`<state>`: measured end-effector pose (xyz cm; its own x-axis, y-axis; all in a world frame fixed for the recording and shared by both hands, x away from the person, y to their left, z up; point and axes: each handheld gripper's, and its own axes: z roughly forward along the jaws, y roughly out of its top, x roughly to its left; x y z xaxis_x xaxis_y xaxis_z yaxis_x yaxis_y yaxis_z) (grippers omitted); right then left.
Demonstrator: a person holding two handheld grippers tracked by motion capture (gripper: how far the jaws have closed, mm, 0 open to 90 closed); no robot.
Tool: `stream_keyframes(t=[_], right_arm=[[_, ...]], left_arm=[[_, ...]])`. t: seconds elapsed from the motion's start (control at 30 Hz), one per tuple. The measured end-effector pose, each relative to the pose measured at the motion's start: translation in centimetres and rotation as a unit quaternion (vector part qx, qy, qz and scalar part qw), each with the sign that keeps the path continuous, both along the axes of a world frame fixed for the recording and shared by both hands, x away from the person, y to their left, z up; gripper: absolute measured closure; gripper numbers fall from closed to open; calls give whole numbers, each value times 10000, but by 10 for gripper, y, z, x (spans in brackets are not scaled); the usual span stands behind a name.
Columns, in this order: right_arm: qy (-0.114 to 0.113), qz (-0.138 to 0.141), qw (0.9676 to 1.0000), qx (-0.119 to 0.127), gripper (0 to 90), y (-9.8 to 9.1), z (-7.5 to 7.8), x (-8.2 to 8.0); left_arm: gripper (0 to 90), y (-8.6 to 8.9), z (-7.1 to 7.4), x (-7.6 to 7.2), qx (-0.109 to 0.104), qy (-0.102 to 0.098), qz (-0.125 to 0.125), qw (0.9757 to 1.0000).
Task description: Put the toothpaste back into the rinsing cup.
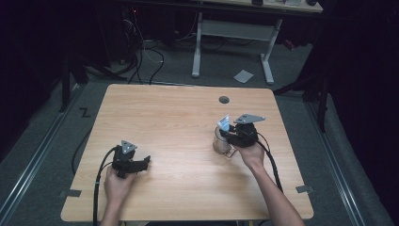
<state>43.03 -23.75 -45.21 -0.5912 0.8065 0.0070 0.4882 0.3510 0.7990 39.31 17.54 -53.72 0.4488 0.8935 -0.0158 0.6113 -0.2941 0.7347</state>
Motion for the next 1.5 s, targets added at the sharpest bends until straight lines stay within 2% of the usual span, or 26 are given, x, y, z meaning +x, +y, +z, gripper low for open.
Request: stream_keyframes(t=[0.53, 0.87, 1.1, 1.33, 1.5], right_arm=[[1, 65, 9999, -104, 618, -4, 0, -7], [35, 38, 10000, -72, 603, -8, 0, -13], [13, -5, 10000, -44, 560, -11, 2, -16], [-3, 7, 9999, 156, 507, -15, 3, -18], [-31, -33, 9999, 132, 465, -15, 5, -21]], left_arm=[[202, 0, 0, 0, 1, 2, -2, 10000], [202, 0, 0, 0, -1, 0, 1, 10000], [202, 0, 0, 0, 0, 0, 0, 10000], [202, 0, 0, 0, 0, -1, 0, 10000], [202, 0, 0, 0, 0, -1, 1, 10000]])
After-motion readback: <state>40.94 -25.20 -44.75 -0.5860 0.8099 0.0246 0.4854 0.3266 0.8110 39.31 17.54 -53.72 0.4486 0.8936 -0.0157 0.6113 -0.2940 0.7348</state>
